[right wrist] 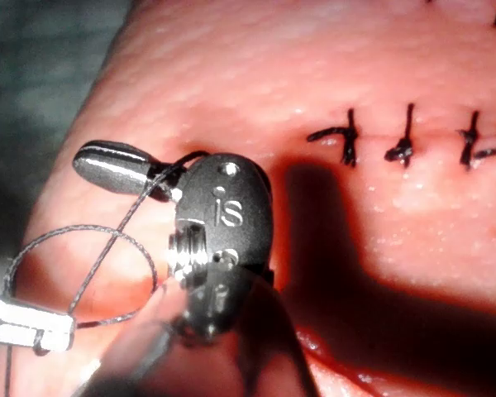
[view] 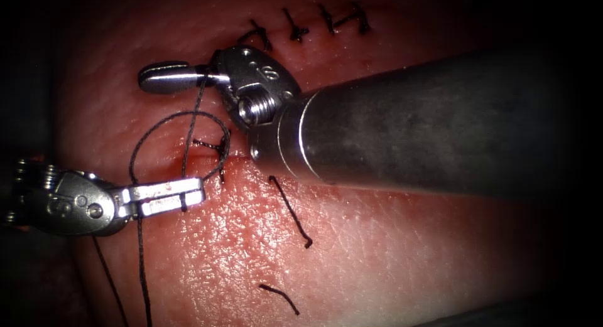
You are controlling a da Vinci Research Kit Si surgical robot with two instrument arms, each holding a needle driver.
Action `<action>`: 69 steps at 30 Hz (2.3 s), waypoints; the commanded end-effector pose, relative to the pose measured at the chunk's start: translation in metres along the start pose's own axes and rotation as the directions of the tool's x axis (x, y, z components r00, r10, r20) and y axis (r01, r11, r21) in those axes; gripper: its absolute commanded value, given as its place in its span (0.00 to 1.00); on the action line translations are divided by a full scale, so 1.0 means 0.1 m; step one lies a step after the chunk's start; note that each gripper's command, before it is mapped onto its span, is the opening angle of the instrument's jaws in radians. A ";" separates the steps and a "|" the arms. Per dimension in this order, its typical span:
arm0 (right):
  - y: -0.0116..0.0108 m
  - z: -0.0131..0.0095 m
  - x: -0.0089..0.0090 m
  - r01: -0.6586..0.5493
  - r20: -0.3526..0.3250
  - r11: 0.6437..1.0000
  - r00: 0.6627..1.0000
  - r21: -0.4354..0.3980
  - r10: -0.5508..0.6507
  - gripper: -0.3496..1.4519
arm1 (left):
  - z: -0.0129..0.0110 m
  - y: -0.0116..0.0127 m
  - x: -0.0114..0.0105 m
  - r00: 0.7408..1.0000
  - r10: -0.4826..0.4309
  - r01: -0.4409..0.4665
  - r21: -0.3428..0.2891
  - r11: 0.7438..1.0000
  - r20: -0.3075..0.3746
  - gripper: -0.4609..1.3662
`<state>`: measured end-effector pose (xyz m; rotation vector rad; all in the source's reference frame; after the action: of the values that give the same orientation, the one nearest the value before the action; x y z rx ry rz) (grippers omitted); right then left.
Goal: Wound Closure
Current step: Wrap suture once clockwise around right needle driver, then pick up the short end of the suture
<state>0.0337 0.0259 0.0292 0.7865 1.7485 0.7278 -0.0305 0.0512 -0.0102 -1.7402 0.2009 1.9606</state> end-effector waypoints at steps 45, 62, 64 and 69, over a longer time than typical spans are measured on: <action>-0.045 -0.051 -0.006 -0.015 0.519 0.678 0.655 0.735 -0.549 0.00 | 0.068 -0.051 -0.091 0.987 -0.139 0.124 -0.172 0.977 -0.077 0.06; -0.054 -0.054 -0.031 -0.054 0.579 0.681 0.578 0.730 -0.575 0.68 | 0.065 -0.036 -0.087 0.987 -0.139 0.120 -0.197 0.973 -0.085 0.06; -0.056 -0.054 -0.029 -0.057 0.583 0.686 0.579 0.726 -0.569 0.72 | 0.065 -0.035 -0.089 0.987 -0.136 0.117 -0.200 0.973 -0.087 0.06; -0.059 -0.055 -0.028 -0.068 0.591 0.689 0.580 0.721 -0.561 0.76 | 0.064 -0.033 -0.093 0.986 -0.143 0.123 -0.205 0.971 -0.088 0.06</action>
<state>0.0281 0.0195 0.0276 1.0693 1.1918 -0.5407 -0.0341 0.0543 0.0005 -1.9233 -0.0702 1.8477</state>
